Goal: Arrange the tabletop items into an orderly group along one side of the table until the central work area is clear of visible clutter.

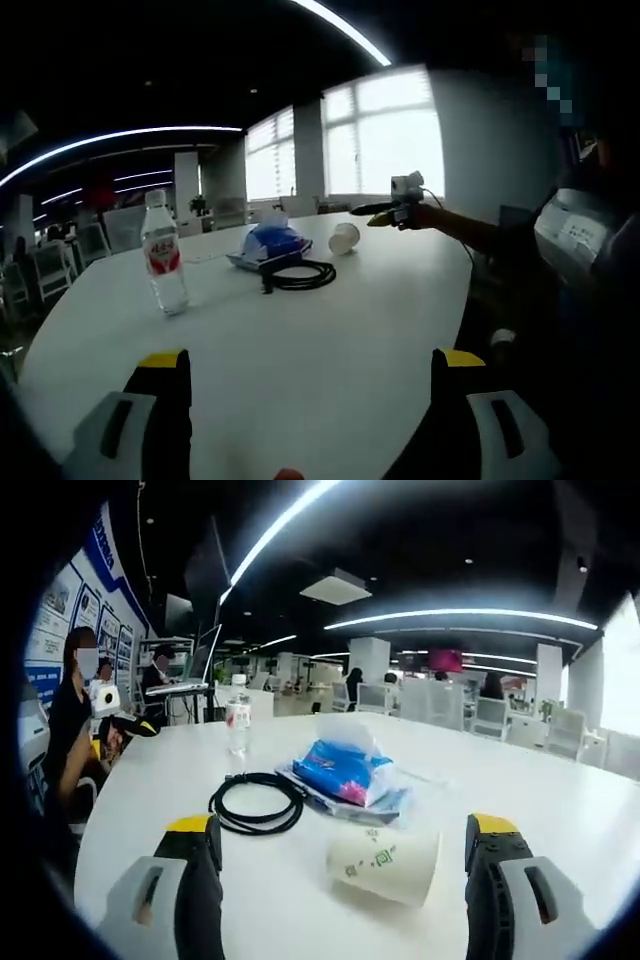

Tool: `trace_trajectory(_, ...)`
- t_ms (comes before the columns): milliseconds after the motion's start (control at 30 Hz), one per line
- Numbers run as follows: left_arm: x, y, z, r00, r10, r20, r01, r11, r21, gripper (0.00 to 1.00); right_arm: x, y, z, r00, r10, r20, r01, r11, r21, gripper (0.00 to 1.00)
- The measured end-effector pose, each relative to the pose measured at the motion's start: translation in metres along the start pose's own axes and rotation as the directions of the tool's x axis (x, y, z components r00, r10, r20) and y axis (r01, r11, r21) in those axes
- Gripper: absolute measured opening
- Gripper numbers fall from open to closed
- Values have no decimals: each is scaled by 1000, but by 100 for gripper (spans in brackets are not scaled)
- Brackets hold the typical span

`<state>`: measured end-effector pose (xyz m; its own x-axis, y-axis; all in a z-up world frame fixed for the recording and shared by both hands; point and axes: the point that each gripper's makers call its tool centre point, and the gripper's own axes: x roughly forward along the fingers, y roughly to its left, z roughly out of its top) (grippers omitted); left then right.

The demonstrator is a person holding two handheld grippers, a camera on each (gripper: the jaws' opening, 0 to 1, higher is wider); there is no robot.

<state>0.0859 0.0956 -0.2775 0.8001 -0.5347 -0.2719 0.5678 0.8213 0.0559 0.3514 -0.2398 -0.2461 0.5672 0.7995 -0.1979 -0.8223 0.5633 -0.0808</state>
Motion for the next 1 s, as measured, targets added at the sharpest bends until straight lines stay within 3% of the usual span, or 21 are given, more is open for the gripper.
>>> trace_trajectory(267,2,-1,3,1000,-3,5,3,1000,6,100,-8,-10,-18,1000,-17,-9,17,1000,25,96)
trace_trajectory(467,2,-4,3,1000,0,6,0,1000,8,100,-8,-20,-28,1000,-23,-15,23,999,38,87)
trace_trajectory(600,2,-5,3,1000,7,6,-7,1000,4,100,-11,-22,-32,1000,-18,3,18,998,63,69)
trace_trajectory(667,3,-6,4,1000,9,7,-9,1000,6,100,-10,-20,-33,1000,8,14,-9,994,104,67)
trace_trajectory(800,3,-9,5,1000,9,6,-9,1000,7,100,-10,-19,-37,1000,11,12,-13,994,107,60)
trace_trajectory(1000,4,-10,6,1000,6,7,-6,1000,10,100,-7,-15,-43,999,41,0,-41,993,107,42)
